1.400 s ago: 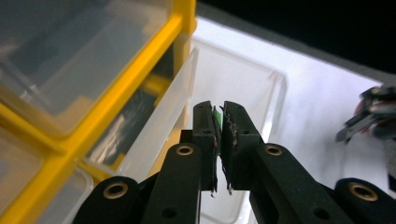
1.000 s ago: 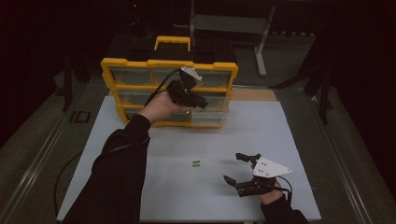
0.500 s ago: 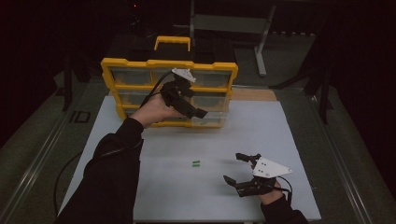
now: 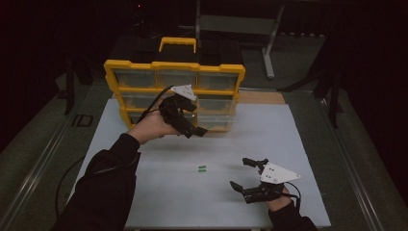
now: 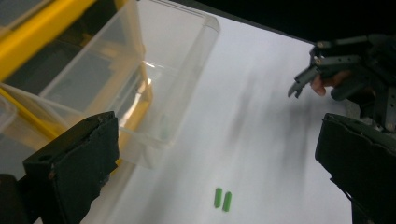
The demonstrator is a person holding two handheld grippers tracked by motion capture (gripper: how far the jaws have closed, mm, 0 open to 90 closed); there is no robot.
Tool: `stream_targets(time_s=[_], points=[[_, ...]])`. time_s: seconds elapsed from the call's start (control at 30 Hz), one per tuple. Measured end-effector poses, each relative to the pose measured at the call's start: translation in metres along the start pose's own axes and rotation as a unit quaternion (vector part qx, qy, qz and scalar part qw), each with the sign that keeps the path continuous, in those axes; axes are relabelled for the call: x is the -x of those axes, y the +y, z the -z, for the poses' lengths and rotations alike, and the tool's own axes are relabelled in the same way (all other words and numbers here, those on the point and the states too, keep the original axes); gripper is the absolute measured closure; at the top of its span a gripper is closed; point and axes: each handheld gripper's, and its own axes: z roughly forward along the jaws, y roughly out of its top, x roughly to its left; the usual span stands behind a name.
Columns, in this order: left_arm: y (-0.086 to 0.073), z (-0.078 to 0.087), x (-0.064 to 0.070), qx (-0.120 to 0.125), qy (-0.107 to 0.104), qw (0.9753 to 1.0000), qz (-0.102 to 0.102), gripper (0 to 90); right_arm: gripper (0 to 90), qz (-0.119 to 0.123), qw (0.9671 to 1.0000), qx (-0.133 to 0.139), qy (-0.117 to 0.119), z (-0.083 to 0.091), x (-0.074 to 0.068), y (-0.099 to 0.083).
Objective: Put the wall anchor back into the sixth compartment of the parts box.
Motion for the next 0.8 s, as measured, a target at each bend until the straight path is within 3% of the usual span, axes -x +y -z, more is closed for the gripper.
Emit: stream_targets(time_s=[0.2,0.5,0.8], points=[[-0.018,-0.002,0.01,0.016,-0.014,0.9998,-0.003,0.0,13.7,0.0,1.0,0.001,-0.001,0.0,0.0,0.0],[-0.046,-0.014,0.017,0.017,-0.028,0.9994,-0.007,0.0,13.7,0.0,1.0,0.001,-0.001,0.001,0.0,0.001],[-0.068,-0.028,0.021,0.02,-0.029,0.9993,-0.013,0.0,13.7,0.0,1.0,0.0,-0.002,0.0,-0.001,0.001]])
